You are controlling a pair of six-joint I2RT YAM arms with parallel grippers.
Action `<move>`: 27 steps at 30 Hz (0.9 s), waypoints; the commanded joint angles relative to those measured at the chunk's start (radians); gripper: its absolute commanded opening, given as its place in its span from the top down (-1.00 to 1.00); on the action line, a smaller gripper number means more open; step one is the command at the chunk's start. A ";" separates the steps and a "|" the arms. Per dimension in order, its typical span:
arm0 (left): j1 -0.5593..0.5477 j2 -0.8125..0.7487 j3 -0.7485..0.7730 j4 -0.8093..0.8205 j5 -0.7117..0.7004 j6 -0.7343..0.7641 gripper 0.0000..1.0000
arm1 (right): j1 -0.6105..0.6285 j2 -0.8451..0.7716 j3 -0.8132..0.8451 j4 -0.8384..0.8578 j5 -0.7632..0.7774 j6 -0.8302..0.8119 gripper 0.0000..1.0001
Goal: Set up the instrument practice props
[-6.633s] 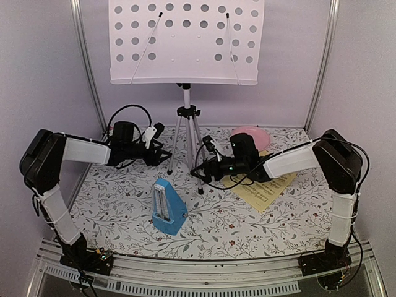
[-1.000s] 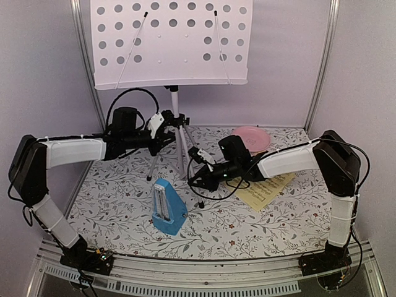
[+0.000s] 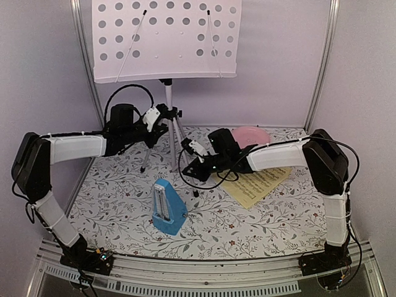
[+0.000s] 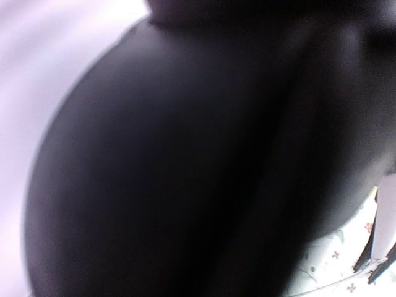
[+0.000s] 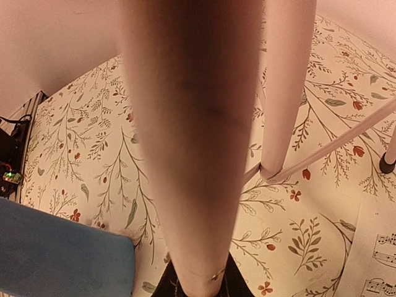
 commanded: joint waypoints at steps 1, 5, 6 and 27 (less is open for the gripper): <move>0.060 0.036 0.116 0.043 -0.085 0.152 1.00 | -0.021 0.051 0.079 -0.043 0.013 0.031 1.00; 0.084 0.073 0.152 0.019 -0.076 0.170 1.00 | -0.021 0.045 0.069 -0.051 0.008 0.038 1.00; 0.091 0.078 0.157 0.016 -0.072 0.173 1.00 | -0.021 0.036 0.058 -0.052 0.006 0.039 1.00; 0.112 0.092 0.086 0.040 -0.034 0.116 0.61 | -0.007 0.034 0.090 -0.093 -0.059 0.082 0.91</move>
